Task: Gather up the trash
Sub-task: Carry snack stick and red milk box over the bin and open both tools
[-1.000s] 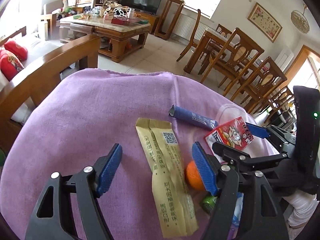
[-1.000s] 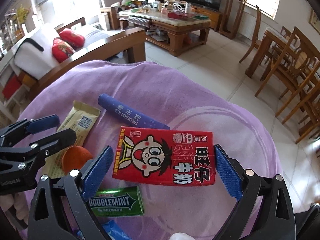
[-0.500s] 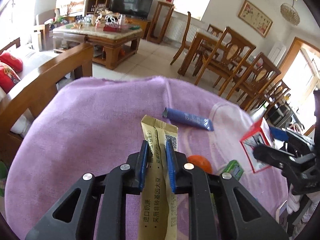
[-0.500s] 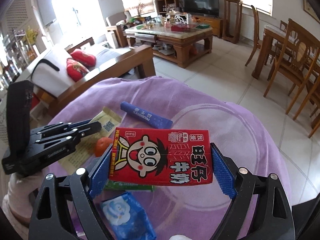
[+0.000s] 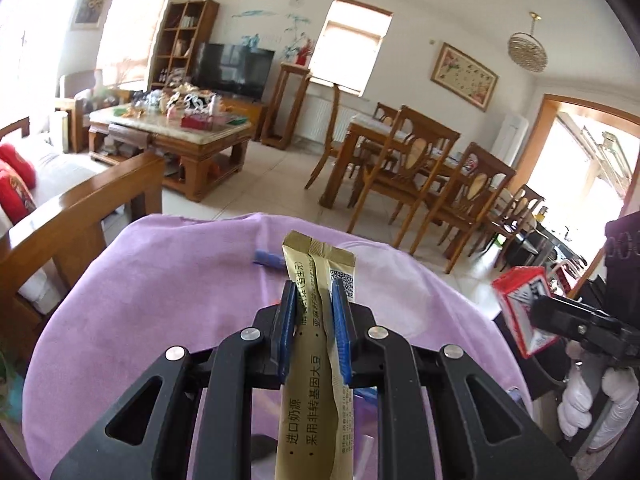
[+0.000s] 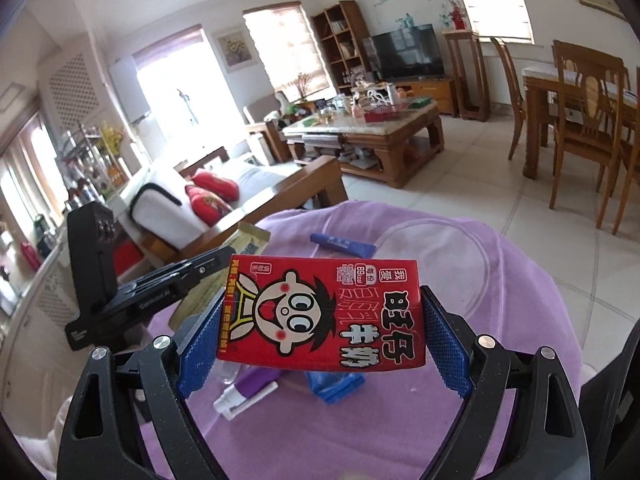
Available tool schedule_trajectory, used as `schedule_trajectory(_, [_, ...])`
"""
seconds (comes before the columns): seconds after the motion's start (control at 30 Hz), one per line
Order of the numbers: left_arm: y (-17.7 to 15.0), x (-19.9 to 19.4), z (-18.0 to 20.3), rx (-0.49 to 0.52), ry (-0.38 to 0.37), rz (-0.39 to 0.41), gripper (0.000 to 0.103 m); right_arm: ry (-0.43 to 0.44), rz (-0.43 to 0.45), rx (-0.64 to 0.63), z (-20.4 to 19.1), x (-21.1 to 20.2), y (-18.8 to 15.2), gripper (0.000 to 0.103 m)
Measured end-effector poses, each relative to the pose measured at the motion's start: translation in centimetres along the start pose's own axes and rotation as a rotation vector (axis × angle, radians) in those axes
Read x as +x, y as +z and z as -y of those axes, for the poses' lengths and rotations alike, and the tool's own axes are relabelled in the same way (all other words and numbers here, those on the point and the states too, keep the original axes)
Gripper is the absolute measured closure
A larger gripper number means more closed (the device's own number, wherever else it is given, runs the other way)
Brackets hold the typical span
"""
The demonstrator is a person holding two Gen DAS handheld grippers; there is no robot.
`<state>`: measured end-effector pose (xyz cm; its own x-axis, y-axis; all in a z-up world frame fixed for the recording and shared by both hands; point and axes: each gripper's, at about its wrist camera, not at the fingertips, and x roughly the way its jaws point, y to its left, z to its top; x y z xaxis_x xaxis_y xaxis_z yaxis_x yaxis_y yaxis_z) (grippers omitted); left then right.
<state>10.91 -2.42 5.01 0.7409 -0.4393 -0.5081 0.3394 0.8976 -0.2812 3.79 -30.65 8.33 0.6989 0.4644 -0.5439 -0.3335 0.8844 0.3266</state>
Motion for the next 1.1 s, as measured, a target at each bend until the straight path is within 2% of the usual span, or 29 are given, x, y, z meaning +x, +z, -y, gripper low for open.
schedule_trajectory(0.17, [-0.1,-1.7,5.0,0.072,-0.074,0.025,0.085,-0.009,0.079,0.049,2.3,-5.1,-1.8,0.015])
schedule_trajectory(0.4, [-0.8,-1.1,13.0,0.167,-0.184,0.02,0.084,-0.051,0.171,0.15,7.6,-11.9,-4.6,0.015])
schedule_trajectory(0.63, [-2.3,1.8,21.2,0.252,-0.293,-0.03,0.084,-0.135,0.267,0.258,14.6,-19.7,-8.0,0.015])
schedule_trajectory(0.87, [-4.4,5.6,29.0,0.321,-0.385,-0.108,0.084,-0.202,0.328,0.361,21.2,-26.3,-12.2,0.015])
schedule_trajectory(1.1, [-7.0,8.3,34.5,0.37,-0.443,-0.173,0.084,-0.224,0.358,0.441,26.0,-29.9,-15.8,0.015])
